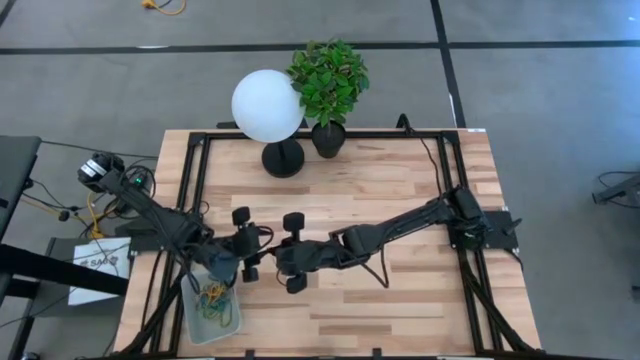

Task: Pick and place items into bin
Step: Put the red rubber band into the gray bin

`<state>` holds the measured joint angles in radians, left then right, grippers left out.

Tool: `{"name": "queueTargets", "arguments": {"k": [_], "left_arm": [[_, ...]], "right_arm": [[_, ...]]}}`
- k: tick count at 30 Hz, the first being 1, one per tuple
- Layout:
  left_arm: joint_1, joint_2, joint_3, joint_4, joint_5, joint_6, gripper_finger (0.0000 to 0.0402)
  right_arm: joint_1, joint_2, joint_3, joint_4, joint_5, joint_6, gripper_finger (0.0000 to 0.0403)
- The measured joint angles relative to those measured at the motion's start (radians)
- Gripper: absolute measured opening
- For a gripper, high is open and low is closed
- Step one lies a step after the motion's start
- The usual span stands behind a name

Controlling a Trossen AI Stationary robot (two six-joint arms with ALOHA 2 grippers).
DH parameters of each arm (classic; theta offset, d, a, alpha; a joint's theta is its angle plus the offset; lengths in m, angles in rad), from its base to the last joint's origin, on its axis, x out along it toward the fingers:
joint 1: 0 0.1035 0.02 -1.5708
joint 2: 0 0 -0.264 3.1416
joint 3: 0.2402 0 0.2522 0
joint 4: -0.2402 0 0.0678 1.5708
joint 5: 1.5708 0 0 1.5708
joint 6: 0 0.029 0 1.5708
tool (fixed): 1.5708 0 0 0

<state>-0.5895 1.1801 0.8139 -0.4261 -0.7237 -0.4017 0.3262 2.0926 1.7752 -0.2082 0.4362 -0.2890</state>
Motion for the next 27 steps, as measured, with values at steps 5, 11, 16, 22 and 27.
{"name": "queueTargets", "arguments": {"k": [5,11,16,22,27], "left_arm": [[0.009,0.000,-0.001,0.031,-0.006,0.036,0.0174],[0.008,0.001,-0.002,0.039,-0.003,0.067,0.0165],[0.002,0.001,-0.002,0.006,0.062,0.024,0.0086],[-0.001,0.003,-0.001,-0.009,0.167,-0.057,0.0008],[0.013,0.077,0.000,-0.021,0.237,-0.059,0.0055]], "right_arm": [[-0.014,0.000,0.000,0.045,-0.071,-0.007,0.0000],[-0.020,-0.002,0.000,0.048,-0.098,-0.007,0.0000],[-0.010,-0.002,0.000,-0.015,-0.094,0.026,0.0000],[0.029,-0.002,0.000,-0.255,-0.099,0.198,0.0004],[0.042,-0.002,0.000,-0.450,-0.098,0.318,0.0044]]}}
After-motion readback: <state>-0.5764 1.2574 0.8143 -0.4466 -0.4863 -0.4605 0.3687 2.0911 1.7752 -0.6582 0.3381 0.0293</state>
